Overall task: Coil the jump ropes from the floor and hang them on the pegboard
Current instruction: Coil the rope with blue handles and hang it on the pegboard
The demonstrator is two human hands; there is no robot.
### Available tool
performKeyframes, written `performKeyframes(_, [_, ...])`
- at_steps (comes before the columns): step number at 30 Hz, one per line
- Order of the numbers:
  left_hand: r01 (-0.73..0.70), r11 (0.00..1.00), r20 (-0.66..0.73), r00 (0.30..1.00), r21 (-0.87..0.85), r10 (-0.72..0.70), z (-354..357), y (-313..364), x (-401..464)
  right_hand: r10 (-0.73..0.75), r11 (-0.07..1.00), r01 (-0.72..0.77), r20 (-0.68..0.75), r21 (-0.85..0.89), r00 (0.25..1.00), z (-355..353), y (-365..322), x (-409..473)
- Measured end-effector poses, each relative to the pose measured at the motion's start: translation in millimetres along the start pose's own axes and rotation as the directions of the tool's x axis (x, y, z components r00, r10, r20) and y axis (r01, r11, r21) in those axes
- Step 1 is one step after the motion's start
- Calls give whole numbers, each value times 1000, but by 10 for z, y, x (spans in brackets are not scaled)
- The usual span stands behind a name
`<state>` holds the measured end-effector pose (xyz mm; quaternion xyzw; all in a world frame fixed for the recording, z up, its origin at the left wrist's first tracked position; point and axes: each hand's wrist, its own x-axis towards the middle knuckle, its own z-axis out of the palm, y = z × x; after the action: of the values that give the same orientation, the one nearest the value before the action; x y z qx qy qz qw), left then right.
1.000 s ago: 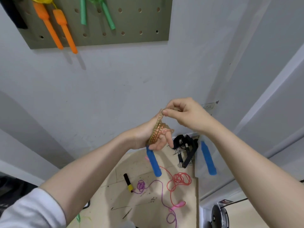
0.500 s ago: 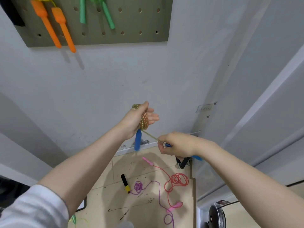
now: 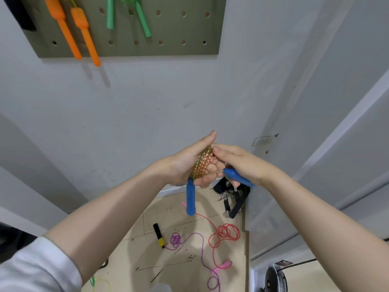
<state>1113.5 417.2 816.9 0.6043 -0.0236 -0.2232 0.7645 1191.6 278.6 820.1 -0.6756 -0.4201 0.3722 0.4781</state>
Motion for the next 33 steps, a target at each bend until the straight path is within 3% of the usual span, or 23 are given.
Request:
performKeyframes(2, [51, 998, 62, 997, -29, -50, -49, -10, -10, -23, 990, 19, 26, 142, 999, 36, 52, 21])
performKeyframes(4, [116, 993, 101, 988, -14, -114, -72, -24, -26, 4, 985, -7, 12, 173, 1000, 24, 118, 47])
performKeyframes(9, [250, 968, -7, 968, 31, -250, -32, -70, 14, 59, 987, -59, 6, 149, 998, 17, 280, 19])
performKeyframes(14, [74, 994, -239, 967, -77, -90, 19, -42, 96, 66, 987, -37, -179, 156, 982, 39, 257, 24])
performKeyframes(18, [-111, 994, -519, 850, -9, 91, 22, -12, 199, 101, 993, -69, -360, 99, 927, 30, 268, 28])
performKeyframes(21, [-140, 981, -518, 834, 131, 188, 4, -95, 194, 137, 989, -106, -390, 99, 911, -10, 286, 4])
performKeyframes(25, [-206, 977, -394, 904, -60, 166, 58, -272, 162, 248, 935, -158, -267, 317, 931, -54, 223, -67])
performKeyframes(27, [-224, 965, -483, 866, -138, 131, 41, -309, 154, 318, 912, -199, -312, 357, 895, -56, 246, -63])
performKeyframes(29, [-218, 958, -617, 784, -185, 59, -15, -323, 133, 357, 916, -241, -374, 322, 856, -41, 283, -55])
performKeyframes(33, [-65, 993, -755, 655, -101, -34, -164, -452, 53, 217, 975, -181, -369, 129, 904, 65, 291, -50])
